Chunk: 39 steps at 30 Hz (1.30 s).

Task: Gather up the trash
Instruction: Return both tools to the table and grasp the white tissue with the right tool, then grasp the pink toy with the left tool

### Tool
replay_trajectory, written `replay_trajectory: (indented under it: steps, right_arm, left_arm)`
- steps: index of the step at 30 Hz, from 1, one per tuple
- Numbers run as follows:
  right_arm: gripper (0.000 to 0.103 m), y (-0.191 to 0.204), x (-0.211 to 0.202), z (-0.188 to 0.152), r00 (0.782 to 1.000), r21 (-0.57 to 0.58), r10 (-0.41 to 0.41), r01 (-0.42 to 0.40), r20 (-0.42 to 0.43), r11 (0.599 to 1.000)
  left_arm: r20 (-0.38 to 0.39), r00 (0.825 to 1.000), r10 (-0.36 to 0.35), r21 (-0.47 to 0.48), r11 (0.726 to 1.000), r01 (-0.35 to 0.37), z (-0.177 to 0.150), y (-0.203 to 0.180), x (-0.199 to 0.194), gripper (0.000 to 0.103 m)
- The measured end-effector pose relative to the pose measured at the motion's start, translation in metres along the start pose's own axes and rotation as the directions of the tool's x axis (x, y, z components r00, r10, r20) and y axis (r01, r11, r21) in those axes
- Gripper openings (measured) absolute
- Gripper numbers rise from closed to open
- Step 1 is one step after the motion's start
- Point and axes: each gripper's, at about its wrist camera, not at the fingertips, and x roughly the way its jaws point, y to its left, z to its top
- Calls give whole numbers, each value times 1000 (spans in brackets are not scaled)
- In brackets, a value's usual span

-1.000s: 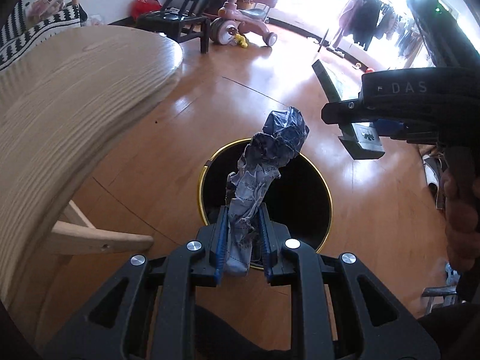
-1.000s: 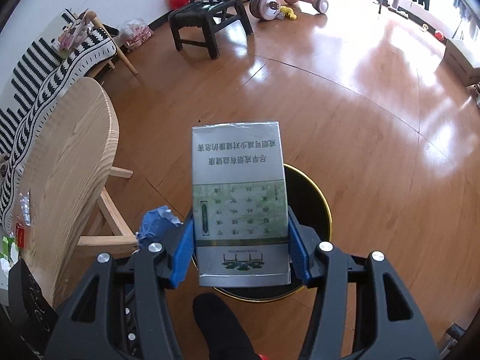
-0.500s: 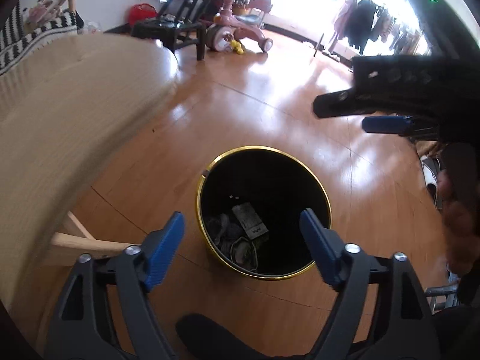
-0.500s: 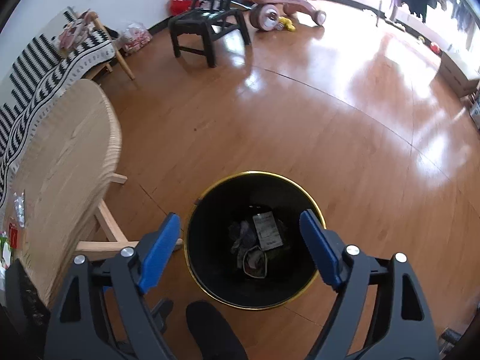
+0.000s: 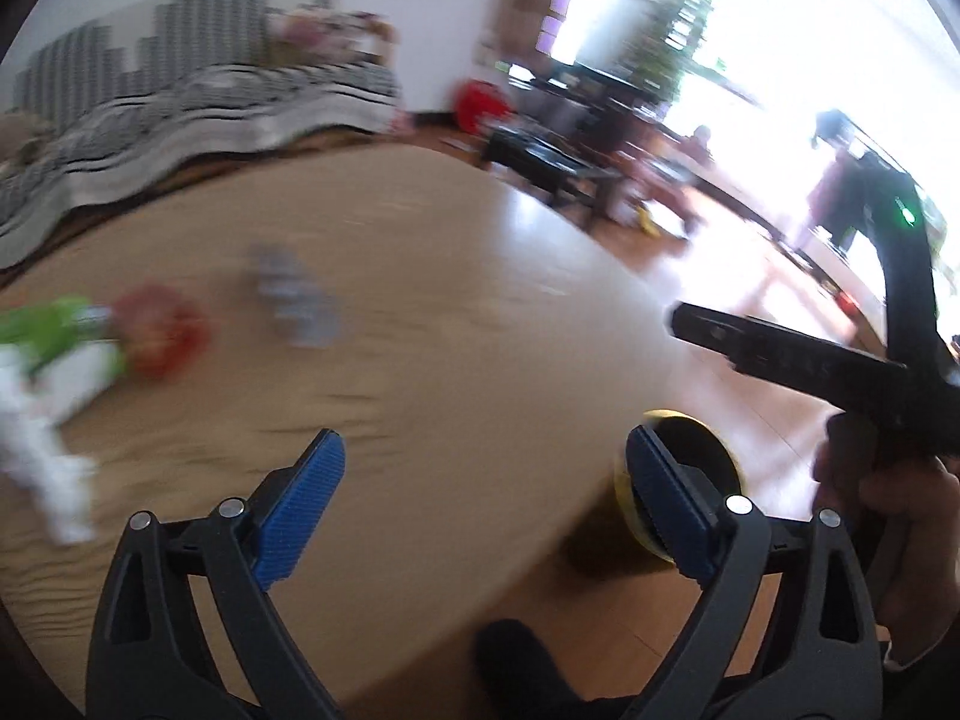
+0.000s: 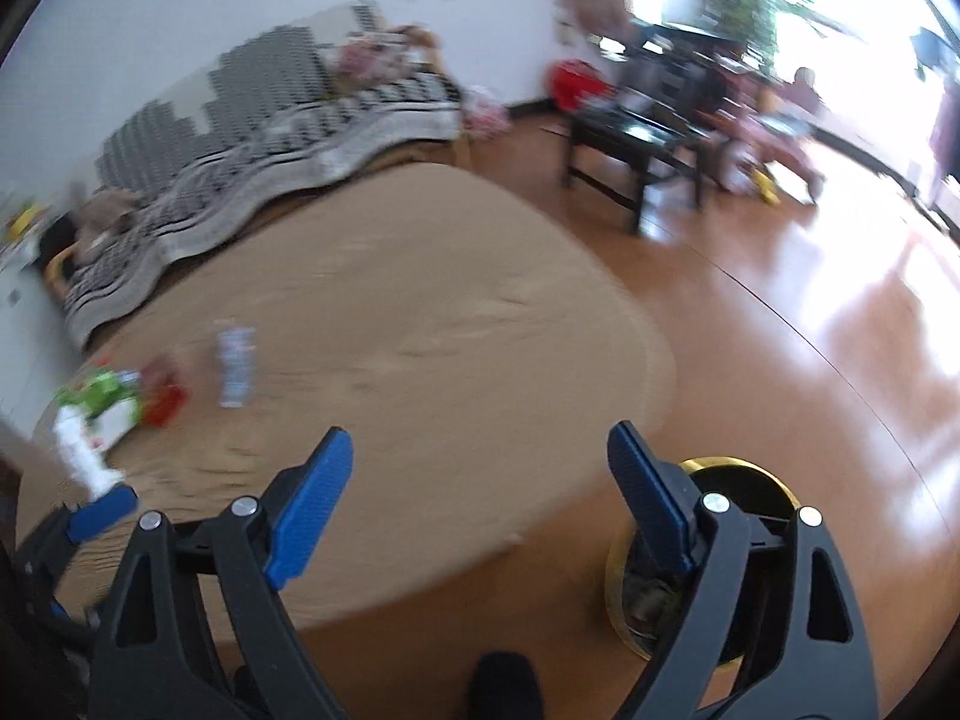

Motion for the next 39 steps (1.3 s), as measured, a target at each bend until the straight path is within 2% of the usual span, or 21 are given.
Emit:
replay_trajectory:
  steps: [2,5,11,15,18,21,26,29,32,35,37,39]
  right_arm:
    - [84,44,3,2,999,-53,49,-49,3,997]
    - [84,102,11,4,992,-106,124,-125,-18,986]
    - [84,203,19,-6,963,-191,257,-268,-80,944]
    - [84,273,30,-26,940,-276,313,-340,-139,899]
    - [84,317,42,-41,925,-333,329,-376,-189,865]
    - [84,346,55,-58,920,-392,316,-385,-230,835]
    - [84,389,80,-80,925,-480,278,-373,-259,794]
    - [83,402,93,-84,931,-500,255,-357,-262,789]
    - [74,407,108,-86,929,-490,243,-356,-280,796]
    - [59,404,118,-89,926,-490,228,-356,-301,796]
    - [31,401,122,-89,923,-491,224,-360,-314,794]
    - [23,395,123,-85,918,-482,230,-369,-323,795]
  left_arm:
    - [21,996,84,-22,996,-84,-2,35,-23,92]
    - [32,980,194,-68,979,-192,-9,92,-55,92]
    - [24,945,327,-177,932,-318,-26,189,-108,92]
    - [7,929,370,-218,907,-359,-45,238,-130,92]
    - [-9,915,404,-195,897,-398,-57,255,-129,92]
    - [-21,904,428,-162,891,-425,-69,268,-125,92]
    - [-51,908,417,-163,893,-419,-82,290,-116,92]
    - [-49,912,406,-160,899,-409,-83,298,-110,92]
    - [-58,913,403,-158,900,-407,-82,302,-102,92]
    - [-65,916,396,-153,903,-401,-79,300,-93,92]
    - [-65,915,398,-149,903,-403,-77,299,-88,92]
    - [-66,918,390,-151,906,-396,-73,297,-81,92]
